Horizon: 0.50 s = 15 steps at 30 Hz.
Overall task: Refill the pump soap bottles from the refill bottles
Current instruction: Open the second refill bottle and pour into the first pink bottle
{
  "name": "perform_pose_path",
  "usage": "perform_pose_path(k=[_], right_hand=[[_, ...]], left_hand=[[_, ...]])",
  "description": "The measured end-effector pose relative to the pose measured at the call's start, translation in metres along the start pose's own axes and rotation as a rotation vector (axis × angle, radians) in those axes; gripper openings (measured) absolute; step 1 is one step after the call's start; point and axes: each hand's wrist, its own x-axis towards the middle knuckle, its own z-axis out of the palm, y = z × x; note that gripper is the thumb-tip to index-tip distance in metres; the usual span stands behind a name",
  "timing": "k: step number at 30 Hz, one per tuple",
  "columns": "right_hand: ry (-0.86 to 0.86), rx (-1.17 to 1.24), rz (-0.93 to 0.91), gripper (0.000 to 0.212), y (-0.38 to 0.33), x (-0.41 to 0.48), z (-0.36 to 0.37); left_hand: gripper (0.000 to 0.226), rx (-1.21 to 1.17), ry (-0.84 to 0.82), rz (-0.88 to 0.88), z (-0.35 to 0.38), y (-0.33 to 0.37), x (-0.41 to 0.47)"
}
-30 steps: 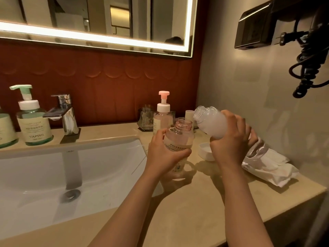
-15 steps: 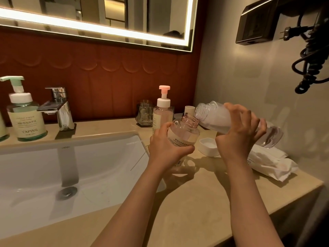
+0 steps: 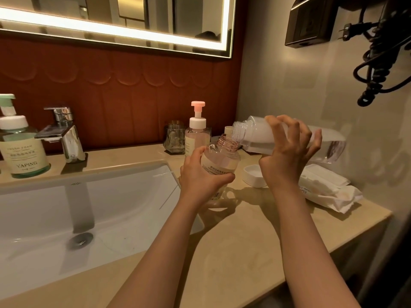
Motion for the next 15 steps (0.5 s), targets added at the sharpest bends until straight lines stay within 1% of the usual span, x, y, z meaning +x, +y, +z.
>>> perform_pose_path(k=[6,11,15], right_hand=[[0.04,-0.008,-0.035,0.069,-0.0019,0.0012,0.0015],[0.062,-0.031,-0.052,0.074,-0.0032,0.0032,0.0023],[0.057,-0.024,-0.056,0.071,-0.0035,0.0037,0.0023]], left_hand=[[0.089,-0.018,0.0,-0.014,-0.0005,-0.0009,-0.0004],[0.089,-0.058,-0.014,-0.025,-0.0003,-0.0016,0.0001],[0.088,-0.074,-0.023,-0.026,-0.0007,-0.0023,0.0003]])
